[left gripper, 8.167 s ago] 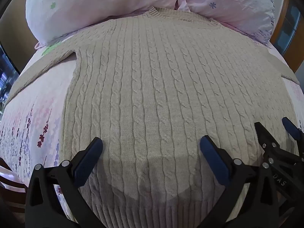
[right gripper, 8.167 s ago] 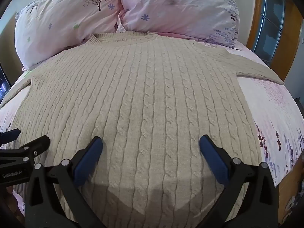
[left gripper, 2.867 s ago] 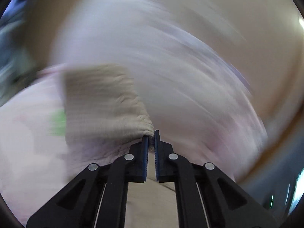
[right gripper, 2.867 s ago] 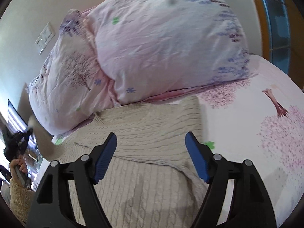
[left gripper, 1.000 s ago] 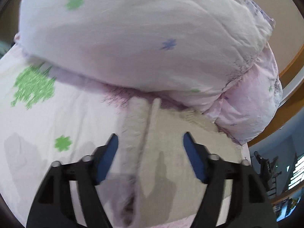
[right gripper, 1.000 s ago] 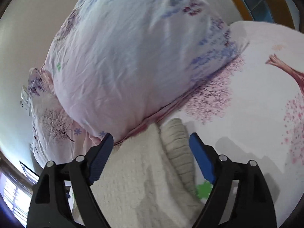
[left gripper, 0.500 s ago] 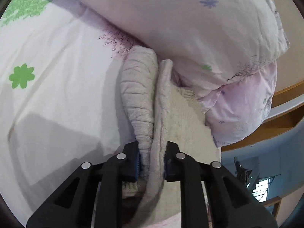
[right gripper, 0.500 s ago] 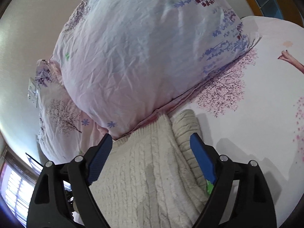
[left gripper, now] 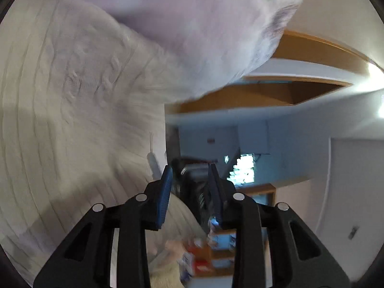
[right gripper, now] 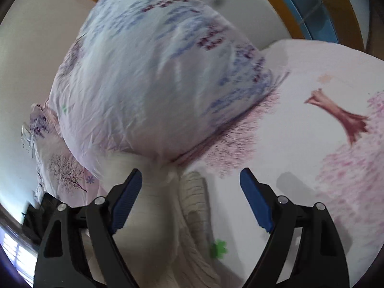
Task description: Fold small clothes
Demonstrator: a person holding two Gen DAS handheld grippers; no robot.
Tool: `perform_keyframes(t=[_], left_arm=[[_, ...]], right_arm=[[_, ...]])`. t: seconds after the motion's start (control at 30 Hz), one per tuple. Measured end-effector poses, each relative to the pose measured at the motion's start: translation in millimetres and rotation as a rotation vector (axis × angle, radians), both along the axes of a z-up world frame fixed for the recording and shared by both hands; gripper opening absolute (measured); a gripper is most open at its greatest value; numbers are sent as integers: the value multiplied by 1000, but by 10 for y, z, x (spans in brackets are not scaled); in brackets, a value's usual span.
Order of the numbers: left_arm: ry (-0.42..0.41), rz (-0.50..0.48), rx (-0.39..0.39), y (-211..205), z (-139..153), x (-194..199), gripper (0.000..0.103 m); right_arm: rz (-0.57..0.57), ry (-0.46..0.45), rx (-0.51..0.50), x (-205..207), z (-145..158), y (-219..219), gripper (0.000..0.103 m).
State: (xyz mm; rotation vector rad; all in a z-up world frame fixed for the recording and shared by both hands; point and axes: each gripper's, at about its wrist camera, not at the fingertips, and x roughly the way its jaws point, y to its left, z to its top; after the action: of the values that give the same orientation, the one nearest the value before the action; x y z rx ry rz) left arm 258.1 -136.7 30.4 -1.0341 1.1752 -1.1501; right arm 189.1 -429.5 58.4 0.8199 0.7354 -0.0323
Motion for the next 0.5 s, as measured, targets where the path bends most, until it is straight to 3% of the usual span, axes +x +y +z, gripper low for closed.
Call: perform_keyframes(t=[0.03, 0.07, 0.1, 0.13, 0.23, 0.37, 0.43, 0.47, 0.5], left_arm=[[-66, 16, 46, 103, 56, -47, 32], [-141, 64, 111, 269, 123, -88, 44], [-184, 128, 180, 456, 150, -123, 59], [-201, 186, 243, 622, 146, -148, 63], [-177, 269, 409, 907, -11, -122, 64], [-116, 261, 547, 911, -225, -102, 70], [-110, 230, 565, 812, -283, -128, 76], [-109, 218, 577, 741, -319, -111, 79], [-116, 217, 582, 676, -340, -120, 84]], right_arm=[[17, 21, 9, 3, 11, -63, 89], [42, 55, 30, 24, 7, -134, 98], [68, 76, 65, 53, -16, -180, 100], [103, 95, 112, 90, -56, -215, 100], [251, 172, 252, 313, -228, -122, 100], [373, 301, 220, 589, -429, 229, 100], [408, 315, 210, 643, -479, 350, 99], [423, 302, 195, 654, -465, 406, 96], [430, 300, 200, 663, -476, 444, 84]])
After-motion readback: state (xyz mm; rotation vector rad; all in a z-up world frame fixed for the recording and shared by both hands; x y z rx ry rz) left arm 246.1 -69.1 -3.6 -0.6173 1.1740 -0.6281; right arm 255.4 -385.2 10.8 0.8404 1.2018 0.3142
